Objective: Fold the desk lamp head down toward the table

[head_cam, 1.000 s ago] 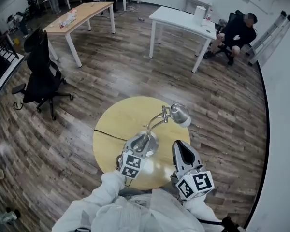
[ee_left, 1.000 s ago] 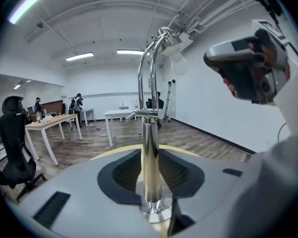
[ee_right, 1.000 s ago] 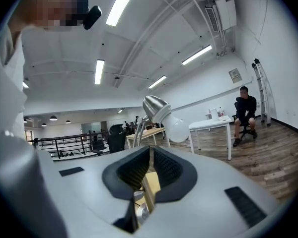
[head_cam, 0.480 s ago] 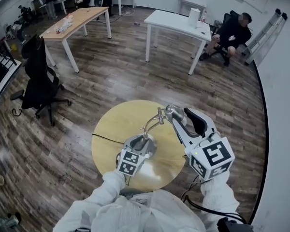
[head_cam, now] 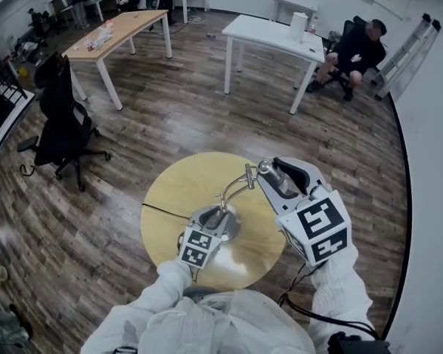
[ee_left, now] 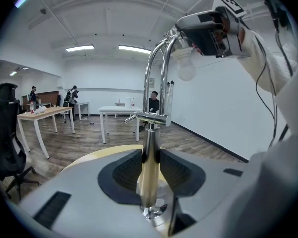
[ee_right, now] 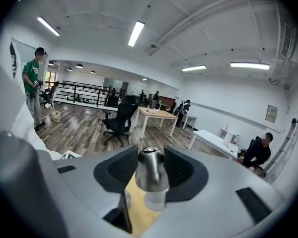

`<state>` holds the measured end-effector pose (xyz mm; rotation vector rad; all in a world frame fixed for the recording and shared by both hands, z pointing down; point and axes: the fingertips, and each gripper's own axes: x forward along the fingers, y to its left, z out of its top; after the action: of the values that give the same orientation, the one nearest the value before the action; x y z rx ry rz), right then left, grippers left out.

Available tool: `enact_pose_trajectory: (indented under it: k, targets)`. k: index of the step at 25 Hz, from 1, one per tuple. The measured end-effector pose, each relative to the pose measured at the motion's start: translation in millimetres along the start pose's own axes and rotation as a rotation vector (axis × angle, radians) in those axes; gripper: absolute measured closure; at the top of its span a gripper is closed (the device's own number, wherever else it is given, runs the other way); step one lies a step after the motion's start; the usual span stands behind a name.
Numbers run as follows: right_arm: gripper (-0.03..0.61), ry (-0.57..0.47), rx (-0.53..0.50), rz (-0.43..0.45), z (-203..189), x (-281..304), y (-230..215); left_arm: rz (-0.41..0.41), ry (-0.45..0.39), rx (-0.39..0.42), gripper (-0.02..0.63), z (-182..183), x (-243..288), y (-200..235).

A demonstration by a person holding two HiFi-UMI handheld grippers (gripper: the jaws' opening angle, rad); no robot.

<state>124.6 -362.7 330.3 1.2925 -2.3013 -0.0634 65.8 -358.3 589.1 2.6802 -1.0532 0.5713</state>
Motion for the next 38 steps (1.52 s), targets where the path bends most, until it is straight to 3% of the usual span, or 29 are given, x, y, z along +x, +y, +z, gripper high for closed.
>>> enact_pose_trajectory:
  k: [18, 28, 38]
  targets:
    - [0.416, 0.094, 0.073, -0.005, -57, -12, -39, 0.054, -0.001, -0.038, 0.5, 2, 8, -5]
    - [0.416, 0.198, 0.284, 0.026, -131, -6, -57, 0.069, 0.007, -0.025, 0.495, -3, 12, 0]
    - [0.416, 0.203, 0.522, 0.103, -211, 7, -57, 0.083, 0.029, -0.01, 0.494, -3, 15, -4]
